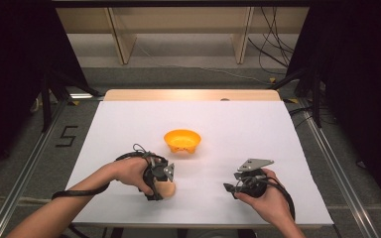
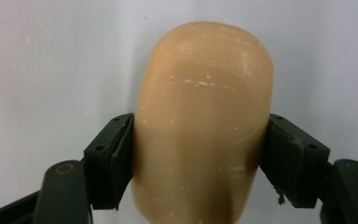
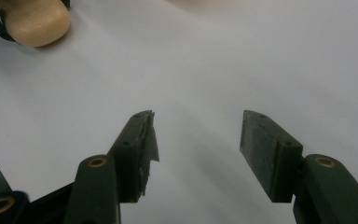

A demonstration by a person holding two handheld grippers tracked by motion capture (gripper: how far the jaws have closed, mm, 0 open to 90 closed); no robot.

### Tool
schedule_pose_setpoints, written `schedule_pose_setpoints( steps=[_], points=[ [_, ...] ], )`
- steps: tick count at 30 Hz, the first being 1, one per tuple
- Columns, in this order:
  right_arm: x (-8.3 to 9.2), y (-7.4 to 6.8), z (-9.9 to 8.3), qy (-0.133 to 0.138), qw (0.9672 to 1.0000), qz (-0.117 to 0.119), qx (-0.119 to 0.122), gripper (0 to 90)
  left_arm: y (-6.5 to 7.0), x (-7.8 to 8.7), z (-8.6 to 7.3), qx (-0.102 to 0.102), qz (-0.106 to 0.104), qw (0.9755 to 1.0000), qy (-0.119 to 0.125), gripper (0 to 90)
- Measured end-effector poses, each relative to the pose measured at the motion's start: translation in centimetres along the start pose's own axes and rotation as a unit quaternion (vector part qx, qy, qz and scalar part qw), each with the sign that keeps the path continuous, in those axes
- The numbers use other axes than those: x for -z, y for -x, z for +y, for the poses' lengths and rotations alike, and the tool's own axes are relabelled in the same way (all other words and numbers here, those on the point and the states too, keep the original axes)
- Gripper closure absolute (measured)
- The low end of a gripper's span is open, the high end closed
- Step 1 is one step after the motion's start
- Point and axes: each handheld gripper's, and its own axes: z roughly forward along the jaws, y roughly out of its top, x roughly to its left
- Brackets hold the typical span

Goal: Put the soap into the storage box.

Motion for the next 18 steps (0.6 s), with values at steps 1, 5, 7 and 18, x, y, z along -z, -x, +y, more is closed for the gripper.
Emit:
schedule_pose_setpoints(
  steps=[1, 5, 7, 18],
  points=[
    [0.0, 0.0, 0.0, 0.001, 1.0, 0.0, 0.002, 45.2, 0.0, 0.0, 0.0, 0.003, -0.001, 1.0, 0.001, 30.1],
    [0.0, 0.0, 0.0, -0.001, 1.0, 0.0, -0.001, 45.3, 0.1, 0.0, -0.1, 0.001, 0.006, 1.0, 0.006, 30.3],
    [0.0, 0.0, 0.0, 0.001, 1.0, 0.0, 0.0, 45.3, 0.1, 0.0, -0.2, 0.006, 0.007, 0.9999, 0.008, 30.5],
    [0.4, 0.0, 0.2, -0.015, 0.9998, 0.002, -0.012, 45.3, 0.3, 0.2, -1.1, 0.018, 0.013, 0.9992, 0.033, 31.0]
  ],
)
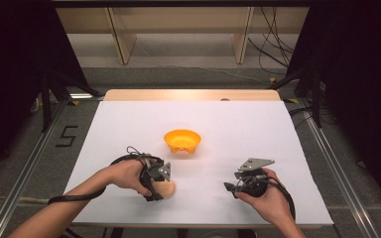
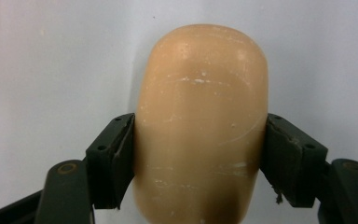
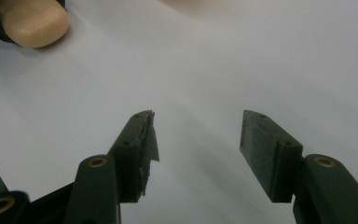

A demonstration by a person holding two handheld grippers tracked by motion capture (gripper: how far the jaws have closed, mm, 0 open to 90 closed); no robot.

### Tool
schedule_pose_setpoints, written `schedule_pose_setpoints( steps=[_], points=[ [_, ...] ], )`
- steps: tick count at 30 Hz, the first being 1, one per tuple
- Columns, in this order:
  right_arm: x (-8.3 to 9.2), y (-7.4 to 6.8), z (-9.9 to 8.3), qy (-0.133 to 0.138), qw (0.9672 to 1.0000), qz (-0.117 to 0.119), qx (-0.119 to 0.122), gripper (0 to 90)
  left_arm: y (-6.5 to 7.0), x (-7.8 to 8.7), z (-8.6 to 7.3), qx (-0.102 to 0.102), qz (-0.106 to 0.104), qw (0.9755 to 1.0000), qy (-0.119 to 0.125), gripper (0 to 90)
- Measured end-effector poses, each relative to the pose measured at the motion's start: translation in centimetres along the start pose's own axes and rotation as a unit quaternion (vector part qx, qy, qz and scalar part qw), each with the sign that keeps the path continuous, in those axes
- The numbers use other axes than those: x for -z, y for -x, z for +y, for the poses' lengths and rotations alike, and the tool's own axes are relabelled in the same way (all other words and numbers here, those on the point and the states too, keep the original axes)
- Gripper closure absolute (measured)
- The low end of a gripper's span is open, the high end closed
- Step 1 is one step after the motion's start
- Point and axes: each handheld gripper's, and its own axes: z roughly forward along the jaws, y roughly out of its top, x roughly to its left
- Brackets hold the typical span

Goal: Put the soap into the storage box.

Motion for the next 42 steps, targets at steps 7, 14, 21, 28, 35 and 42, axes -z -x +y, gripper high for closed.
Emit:
schedule_pose_setpoints(
  steps=[7, 14, 21, 28, 35, 42],
  points=[
    [-0.3, 0.0, -0.1, 0.026, 0.9996, -0.005, 0.002, 45.4, 0.1, 0.0, -0.7, 0.019, -0.001, 0.9993, 0.034, 31.3],
    [-0.1, 0.1, 0.0, 0.016, 0.9999, -0.002, 0.004, 45.4, 0.2, 0.5, -1.5, 0.029, 0.003, 0.9975, 0.064, 31.5],
    [0.0, 0.1, 0.0, 0.016, 0.9999, -0.002, 0.0, 45.4, 0.2, 1.0, -2.1, 0.048, 0.004, 0.9943, 0.096, 31.6],
    [0.1, 0.1, 0.1, 0.008, 1.0, 0.001, -0.002, 45.4, 0.5, 0.9, -2.4, 0.062, 0.008, 0.9917, 0.113, 31.7],
    [0.1, 0.1, 0.1, 0.012, 0.9999, -0.001, -0.001, 45.4, 0.4, 1.2, -2.6, 0.069, 0.007, 0.9884, 0.135, 31.7],
    [0.4, 0.2, 0.1, 0.018, 0.9998, -0.004, -0.01, 45.4, 0.4, 1.6, -3.0, 0.079, 0.018, 0.9839, 0.16, 31.8]
  ],
)
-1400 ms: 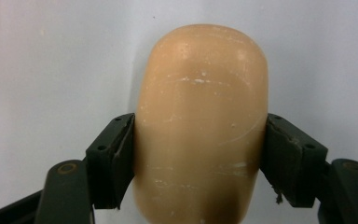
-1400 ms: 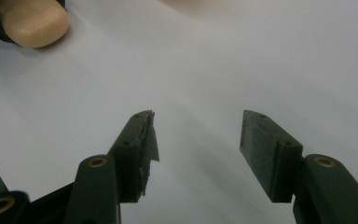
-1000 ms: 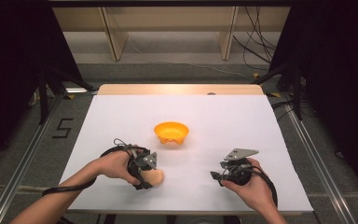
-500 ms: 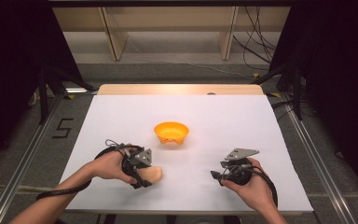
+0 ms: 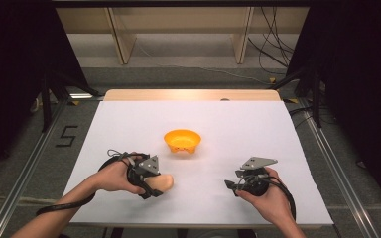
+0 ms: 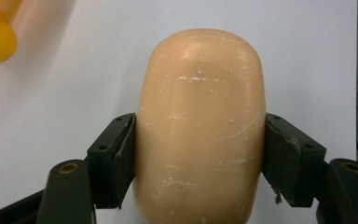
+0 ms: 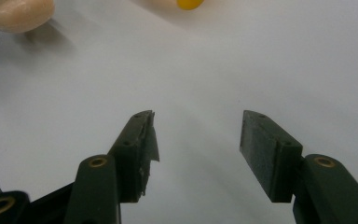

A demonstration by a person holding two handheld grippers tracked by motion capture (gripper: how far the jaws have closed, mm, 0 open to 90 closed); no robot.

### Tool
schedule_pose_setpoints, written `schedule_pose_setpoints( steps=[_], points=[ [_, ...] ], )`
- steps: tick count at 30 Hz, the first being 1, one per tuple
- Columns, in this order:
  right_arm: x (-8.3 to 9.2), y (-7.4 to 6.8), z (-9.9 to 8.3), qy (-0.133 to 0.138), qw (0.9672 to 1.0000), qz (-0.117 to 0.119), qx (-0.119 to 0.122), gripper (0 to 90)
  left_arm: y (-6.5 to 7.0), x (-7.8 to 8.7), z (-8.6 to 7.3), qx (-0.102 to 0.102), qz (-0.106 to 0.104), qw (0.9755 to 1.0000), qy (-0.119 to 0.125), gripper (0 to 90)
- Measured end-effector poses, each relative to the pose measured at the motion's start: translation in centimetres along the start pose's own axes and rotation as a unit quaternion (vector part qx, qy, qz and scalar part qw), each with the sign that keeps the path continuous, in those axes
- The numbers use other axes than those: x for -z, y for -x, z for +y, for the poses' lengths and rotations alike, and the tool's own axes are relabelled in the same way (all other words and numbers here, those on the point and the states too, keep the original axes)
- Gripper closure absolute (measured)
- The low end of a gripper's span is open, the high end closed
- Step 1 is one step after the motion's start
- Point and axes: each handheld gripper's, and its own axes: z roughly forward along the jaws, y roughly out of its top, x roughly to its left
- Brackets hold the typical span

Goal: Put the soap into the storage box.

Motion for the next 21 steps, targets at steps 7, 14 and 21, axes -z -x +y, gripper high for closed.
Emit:
schedule_pose_setpoints(
  steps=[7, 14, 21],
  points=[
    [0.1, 0.1, -0.1, 0.012, 0.9999, -0.005, 0.002, 45.4, 0.1, 0.7, -0.1, -0.002, -0.01, 0.9997, 0.023, 31.8],
    [0.4, 0.1, -0.2, 0.017, 0.9998, -0.009, -0.001, 45.4, 0.2, 1.4, -0.2, 0.004, -0.008, 0.999, 0.044, 31.9],
    [0.7, 0.2, -0.5, 0.029, 0.9995, -0.012, -0.007, 45.4, -0.1, 2.0, -0.4, 0.013, 0.001, 0.998, 0.061, 31.9]
  ],
)
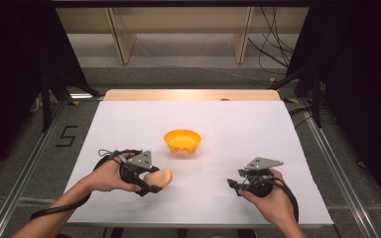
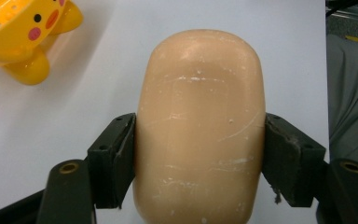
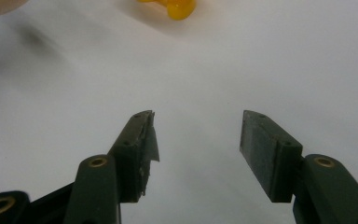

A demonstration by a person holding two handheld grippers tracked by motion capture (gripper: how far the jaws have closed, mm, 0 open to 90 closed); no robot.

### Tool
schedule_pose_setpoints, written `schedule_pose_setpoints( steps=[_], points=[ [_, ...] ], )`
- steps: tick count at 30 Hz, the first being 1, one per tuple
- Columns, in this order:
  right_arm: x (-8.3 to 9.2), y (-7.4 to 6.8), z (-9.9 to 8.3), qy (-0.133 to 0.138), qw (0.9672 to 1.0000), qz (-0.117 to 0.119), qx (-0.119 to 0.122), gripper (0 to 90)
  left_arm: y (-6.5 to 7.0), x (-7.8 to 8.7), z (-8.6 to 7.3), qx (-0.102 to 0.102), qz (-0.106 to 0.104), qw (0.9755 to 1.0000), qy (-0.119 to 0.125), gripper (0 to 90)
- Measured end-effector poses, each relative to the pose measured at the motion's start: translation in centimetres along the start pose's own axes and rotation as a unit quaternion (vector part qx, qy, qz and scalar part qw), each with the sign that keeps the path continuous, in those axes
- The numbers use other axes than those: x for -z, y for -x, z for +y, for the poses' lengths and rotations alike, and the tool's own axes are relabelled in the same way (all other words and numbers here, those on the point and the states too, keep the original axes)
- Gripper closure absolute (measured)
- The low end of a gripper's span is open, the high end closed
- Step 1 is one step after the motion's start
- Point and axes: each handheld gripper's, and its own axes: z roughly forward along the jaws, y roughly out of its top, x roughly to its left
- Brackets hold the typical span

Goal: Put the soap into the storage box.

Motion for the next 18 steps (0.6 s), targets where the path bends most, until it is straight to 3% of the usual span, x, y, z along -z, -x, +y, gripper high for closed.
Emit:
schedule_pose_setpoints(
  steps=[2, 4, 5, 6, 10, 13, 15, 18],
  points=[
    [0.08, -0.06, -0.01, -0.002, 1.0, -0.001, -0.006, 45.4, -0.07, 0.06, 0.01, 0.0, -0.003, 1.0, -0.002, 31.9],
    [0.05, 0.1, -0.13, 0.004, 1.0, -0.003, 0.005, 45.4, -0.06, 0.12, -0.03, -0.002, 0.004, 1.0, 0.004, 31.8],
    [0.21, -0.08, -0.17, -0.003, 0.9999, -0.002, -0.014, 45.4, -0.02, 0.11, -0.1, 0.001, 0.003, 1.0, 0.007, 31.9],
    [0.21, -0.08, -0.17, -0.003, 0.9999, -0.002, -0.014, 45.4, -0.02, 0.11, -0.1, 0.001, 0.003, 1.0, 0.007, 31.9],
    [0.23, 0.11, -0.25, 0.003, 1.0, -0.004, -0.008, 45.3, 0.0, 0.16, -0.13, 0.006, -0.003, 0.9999, 0.015, 31.9],
    [0.17, 0.14, -0.34, 0.001, 1.0, -0.002, -0.008, 45.3, -0.19, 0.34, -0.03, 0.004, 0.006, 0.9998, 0.019, 31.9],
    [0.11, 0.36, -0.37, 0.007, 0.9999, -0.005, 0.008, 45.3, -0.28, 0.39, 0.02, 0.003, 0.008, 0.9998, 0.019, 31.9],
    [0.33, -0.03, -0.35, 0.0, 0.9998, -0.002, -0.021, 45.3, -0.33, 0.42, 0.0, 0.012, 0.007, 0.9997, 0.022, 31.9]
  ],
)
